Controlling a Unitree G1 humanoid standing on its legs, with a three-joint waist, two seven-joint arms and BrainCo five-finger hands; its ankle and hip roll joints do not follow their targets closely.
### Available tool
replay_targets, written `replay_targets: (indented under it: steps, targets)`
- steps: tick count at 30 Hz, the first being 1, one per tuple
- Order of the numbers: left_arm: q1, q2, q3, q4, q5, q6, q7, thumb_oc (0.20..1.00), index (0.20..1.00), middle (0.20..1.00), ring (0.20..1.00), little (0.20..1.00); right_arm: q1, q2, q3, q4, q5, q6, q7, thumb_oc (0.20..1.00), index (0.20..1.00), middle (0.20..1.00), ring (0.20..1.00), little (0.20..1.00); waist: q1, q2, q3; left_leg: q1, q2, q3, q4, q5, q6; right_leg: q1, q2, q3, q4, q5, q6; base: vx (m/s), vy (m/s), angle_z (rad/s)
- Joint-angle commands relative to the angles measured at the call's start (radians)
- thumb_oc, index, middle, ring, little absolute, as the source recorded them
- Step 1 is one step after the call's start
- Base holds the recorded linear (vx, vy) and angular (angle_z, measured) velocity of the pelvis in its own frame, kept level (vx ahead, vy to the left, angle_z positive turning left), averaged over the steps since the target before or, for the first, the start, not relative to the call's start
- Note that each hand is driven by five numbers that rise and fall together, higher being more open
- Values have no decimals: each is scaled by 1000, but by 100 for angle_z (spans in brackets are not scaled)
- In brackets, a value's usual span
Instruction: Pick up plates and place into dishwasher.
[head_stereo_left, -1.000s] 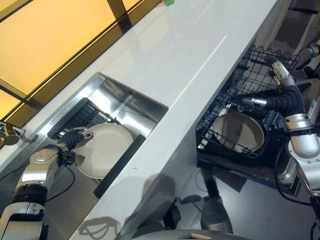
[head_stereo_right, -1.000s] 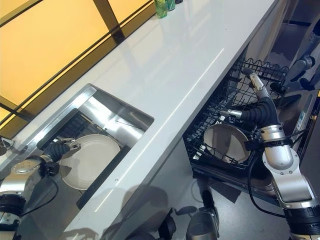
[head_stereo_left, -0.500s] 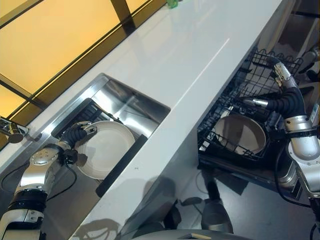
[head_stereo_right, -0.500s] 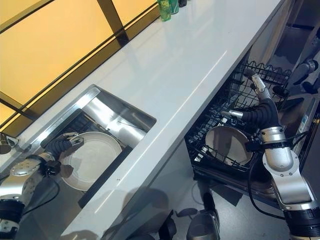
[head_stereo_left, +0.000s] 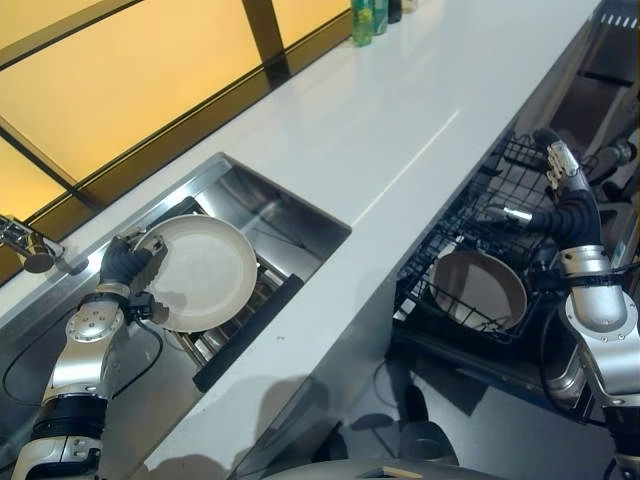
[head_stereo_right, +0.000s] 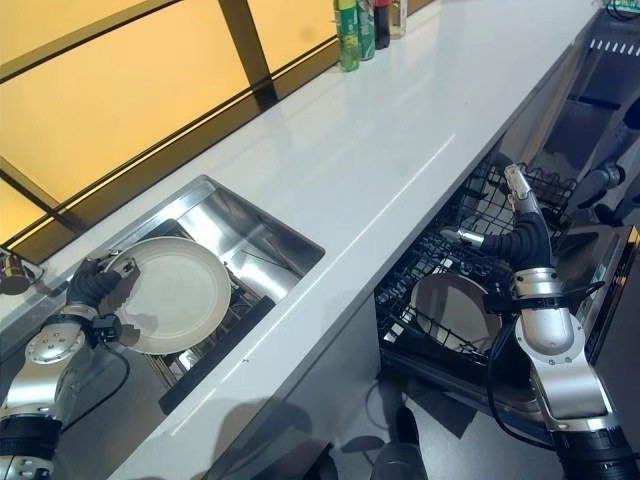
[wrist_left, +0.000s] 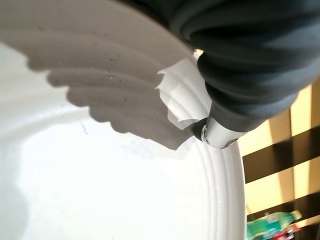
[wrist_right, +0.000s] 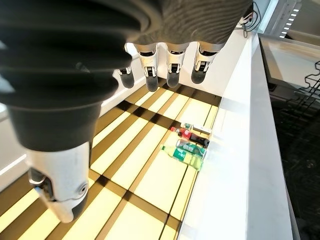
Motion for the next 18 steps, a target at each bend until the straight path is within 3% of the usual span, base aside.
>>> replay_targets:
  steps: [1, 13, 18]
  targets:
    - [-19, 54, 49, -49, -9, -33, -27, 200, 200, 200, 200, 200, -10, -3, -20, -53, -9, -74, -30, 1000, 1000, 1000, 1000, 1000, 10, -30, -50, -88, 1, -37, 97, -26, 2, 40, -50, -5, 124, -152, 50, 0, 0, 0]
    - [-30, 40, 123, -75, 43, -190, 284, 200, 200, 200, 200, 200, 11, 35, 0, -40, -21, -105, -33, 1000, 1000, 1000, 1000, 1000, 13, -48, -72, -71, 5, -36, 84, -29, 2, 58, -46, -6, 110, -152, 52, 14, -19, 0]
    - [-42, 21, 151, -142, 109, -300, 412, 200, 200, 200, 200, 200, 3, 46, 12, -47, -30, -127, -30, 1000, 1000, 1000, 1000, 1000, 18, -62, -86, -66, 8, -36, 84, -34, 1, 64, -43, -7, 108, -154, 51, 24, -47, 0]
